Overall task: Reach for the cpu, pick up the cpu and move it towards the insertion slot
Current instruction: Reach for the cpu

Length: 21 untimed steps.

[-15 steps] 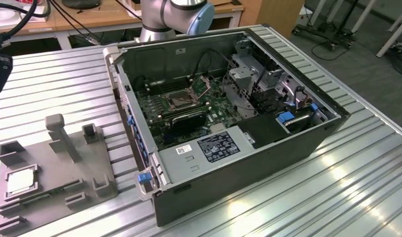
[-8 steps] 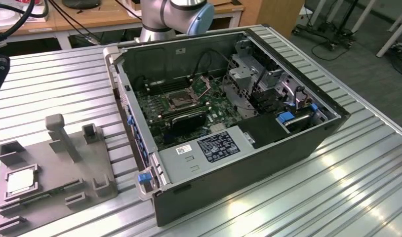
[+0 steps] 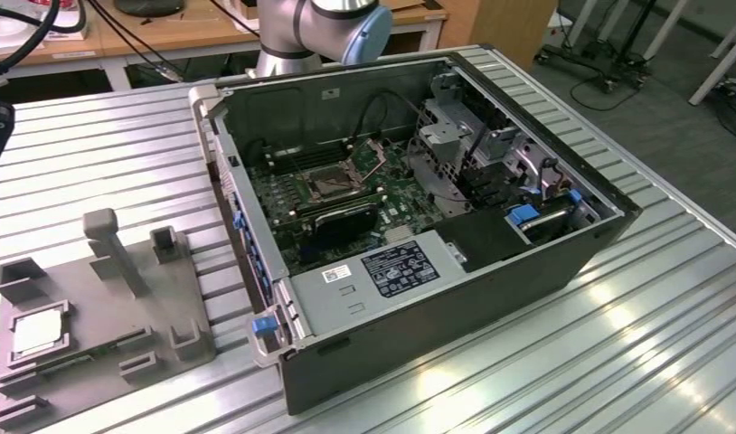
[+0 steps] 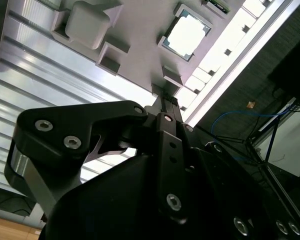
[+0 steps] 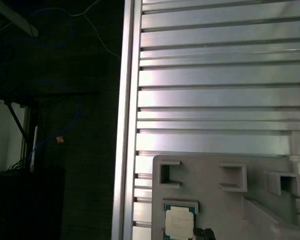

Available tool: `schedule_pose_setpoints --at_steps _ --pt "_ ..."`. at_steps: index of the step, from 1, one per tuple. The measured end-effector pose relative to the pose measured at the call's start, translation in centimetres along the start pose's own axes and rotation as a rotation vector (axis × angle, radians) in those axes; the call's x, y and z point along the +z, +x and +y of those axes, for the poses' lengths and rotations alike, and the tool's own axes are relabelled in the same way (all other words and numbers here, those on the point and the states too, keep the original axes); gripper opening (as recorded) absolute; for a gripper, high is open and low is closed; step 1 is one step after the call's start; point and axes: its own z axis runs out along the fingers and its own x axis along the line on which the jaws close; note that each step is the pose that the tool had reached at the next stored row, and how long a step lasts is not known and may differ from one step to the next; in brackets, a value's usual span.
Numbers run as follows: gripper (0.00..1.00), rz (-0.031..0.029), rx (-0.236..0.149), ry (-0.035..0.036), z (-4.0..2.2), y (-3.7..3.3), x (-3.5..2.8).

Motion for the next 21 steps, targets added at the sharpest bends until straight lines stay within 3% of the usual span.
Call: schedule_pose_setpoints --at_steps 9,18,21 --pt "0.11 0.0000 0.000 0.0000 0.00 0.79 0.04" --pt "0.11 0.0000 0.000 0.0000 -0.01 2.16 0.27" --pt "0.17 0.0001 0.000 0.0000 -0.01 2.16 0.26"
